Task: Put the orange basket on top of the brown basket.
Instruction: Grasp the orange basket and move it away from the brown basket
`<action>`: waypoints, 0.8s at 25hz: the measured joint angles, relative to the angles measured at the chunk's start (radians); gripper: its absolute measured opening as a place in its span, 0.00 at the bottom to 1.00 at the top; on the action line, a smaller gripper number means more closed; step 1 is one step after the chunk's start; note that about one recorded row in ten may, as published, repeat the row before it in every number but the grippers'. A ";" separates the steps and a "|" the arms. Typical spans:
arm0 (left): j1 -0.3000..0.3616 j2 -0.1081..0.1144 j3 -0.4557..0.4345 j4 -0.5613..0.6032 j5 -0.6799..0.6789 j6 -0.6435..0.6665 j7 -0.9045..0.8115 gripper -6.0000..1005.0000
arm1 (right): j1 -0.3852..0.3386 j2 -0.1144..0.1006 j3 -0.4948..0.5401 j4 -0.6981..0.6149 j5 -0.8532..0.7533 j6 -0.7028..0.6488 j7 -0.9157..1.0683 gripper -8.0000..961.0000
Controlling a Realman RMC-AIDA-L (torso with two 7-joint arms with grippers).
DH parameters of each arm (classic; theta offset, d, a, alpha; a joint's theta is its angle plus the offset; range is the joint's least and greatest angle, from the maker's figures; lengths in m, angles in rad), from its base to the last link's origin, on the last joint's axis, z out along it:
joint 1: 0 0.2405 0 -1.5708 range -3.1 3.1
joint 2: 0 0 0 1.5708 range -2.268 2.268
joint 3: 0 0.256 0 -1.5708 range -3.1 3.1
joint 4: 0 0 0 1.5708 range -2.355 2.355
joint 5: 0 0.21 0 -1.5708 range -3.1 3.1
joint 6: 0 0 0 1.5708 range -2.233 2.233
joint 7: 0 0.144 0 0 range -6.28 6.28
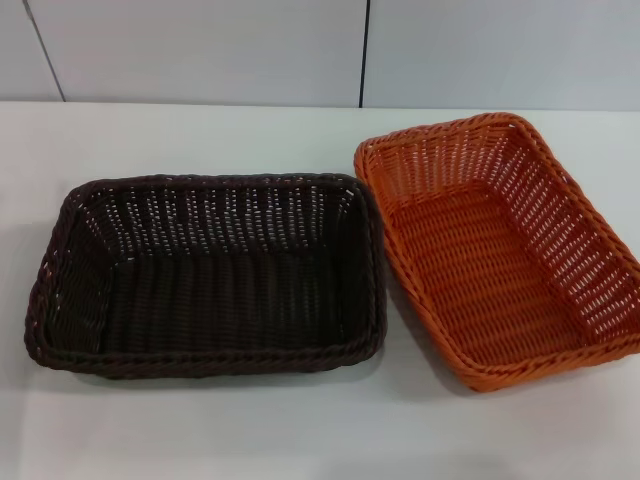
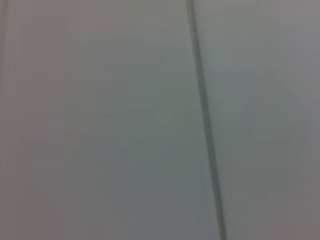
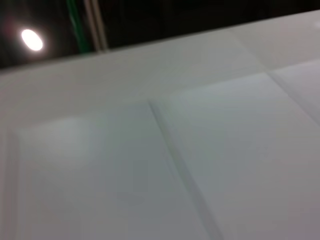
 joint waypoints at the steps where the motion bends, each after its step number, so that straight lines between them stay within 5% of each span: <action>1: 0.000 0.000 0.000 0.000 0.000 0.000 0.000 0.80 | 0.021 -0.019 0.002 0.019 -0.030 0.015 0.020 0.84; 2: 0.008 0.000 -0.020 0.065 -0.001 0.009 -0.065 0.80 | 0.052 -0.080 0.009 0.103 -0.107 0.121 0.070 0.84; 3: 0.008 0.000 -0.020 0.065 -0.001 0.009 -0.065 0.80 | 0.052 -0.080 0.009 0.103 -0.107 0.121 0.070 0.84; 4: 0.018 0.000 -0.036 0.096 0.000 0.016 -0.099 0.80 | 0.074 -0.145 0.021 0.212 -0.175 0.283 0.101 0.84; 5: 0.018 0.000 -0.036 0.096 0.000 0.016 -0.099 0.80 | 0.074 -0.145 0.021 0.212 -0.175 0.283 0.101 0.84; 7: 0.018 0.000 -0.036 0.096 0.000 0.016 -0.099 0.80 | 0.099 -0.211 0.051 0.327 -0.252 0.512 0.121 0.84; 9: 0.048 -0.002 -0.062 0.137 0.000 0.033 -0.124 0.80 | 0.109 -0.255 0.113 0.445 -0.359 0.754 0.167 0.84; 11: 0.053 -0.002 -0.064 0.166 -0.001 0.036 -0.121 0.80 | 0.100 -0.278 0.200 0.576 -0.513 0.999 0.262 0.85; 12: 0.053 -0.002 -0.064 0.166 -0.001 0.036 -0.121 0.80 | 0.081 -0.295 0.284 0.733 -0.711 1.265 0.405 0.85; 14: 0.051 -0.003 -0.065 0.187 -0.001 0.036 -0.122 0.80 | 0.071 -0.305 0.305 0.801 -0.789 1.384 0.455 0.85; 15: 0.049 -0.004 -0.064 0.193 -0.001 0.036 -0.121 0.80 | 0.054 -0.336 0.320 0.970 -0.897 1.616 0.506 0.85; 16: 0.049 -0.004 -0.064 0.193 -0.001 0.036 -0.121 0.80 | 0.054 -0.336 0.320 0.970 -0.897 1.616 0.506 0.85; 17: 0.046 -0.004 -0.064 0.202 -0.002 0.036 -0.121 0.80 | 0.038 -0.358 0.320 1.115 -0.923 1.825 0.485 0.85; 18: 0.043 -0.004 -0.065 0.210 -0.001 0.036 -0.120 0.80 | 0.038 -0.358 0.320 1.115 -0.923 1.825 0.485 0.85; 20: 0.038 -0.004 -0.067 0.218 -0.002 0.034 -0.118 0.80 | 0.025 -0.356 0.345 1.256 -0.903 2.068 0.408 0.85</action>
